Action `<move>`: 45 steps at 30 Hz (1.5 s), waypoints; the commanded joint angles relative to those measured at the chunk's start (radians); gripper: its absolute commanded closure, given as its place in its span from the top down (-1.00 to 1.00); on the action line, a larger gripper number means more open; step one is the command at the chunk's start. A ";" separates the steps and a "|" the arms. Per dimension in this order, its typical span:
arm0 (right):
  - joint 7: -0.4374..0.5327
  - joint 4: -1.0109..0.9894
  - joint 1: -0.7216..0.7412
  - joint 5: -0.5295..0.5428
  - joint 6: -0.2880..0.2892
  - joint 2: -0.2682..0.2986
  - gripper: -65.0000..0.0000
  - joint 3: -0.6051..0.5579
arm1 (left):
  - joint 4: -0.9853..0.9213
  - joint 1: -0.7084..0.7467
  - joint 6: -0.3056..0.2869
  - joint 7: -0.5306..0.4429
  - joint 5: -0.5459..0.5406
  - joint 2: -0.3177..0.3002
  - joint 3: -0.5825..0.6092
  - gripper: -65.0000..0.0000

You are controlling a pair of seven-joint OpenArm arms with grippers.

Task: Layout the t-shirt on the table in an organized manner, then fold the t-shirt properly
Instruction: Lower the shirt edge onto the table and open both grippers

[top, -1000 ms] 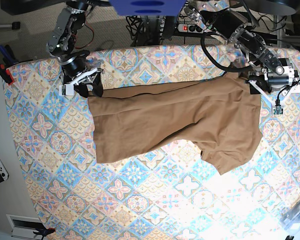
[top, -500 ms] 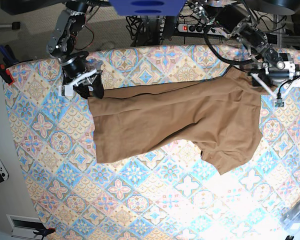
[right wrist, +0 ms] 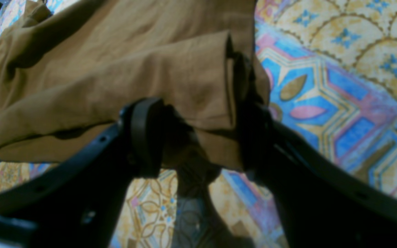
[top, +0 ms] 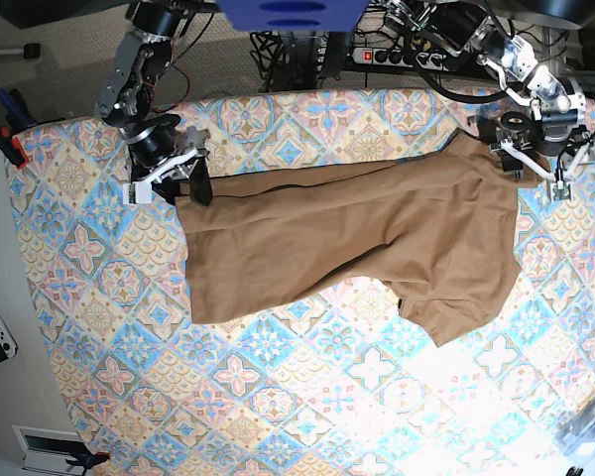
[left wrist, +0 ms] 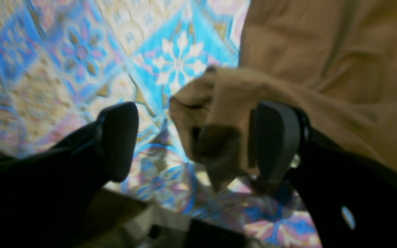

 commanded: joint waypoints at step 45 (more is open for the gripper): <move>-0.187 -0.087 0.123 0.002 0.004 0.168 -1.00 0.269 | 0.091 0.075 0.002 -0.010 -0.012 0.122 0.109 0.55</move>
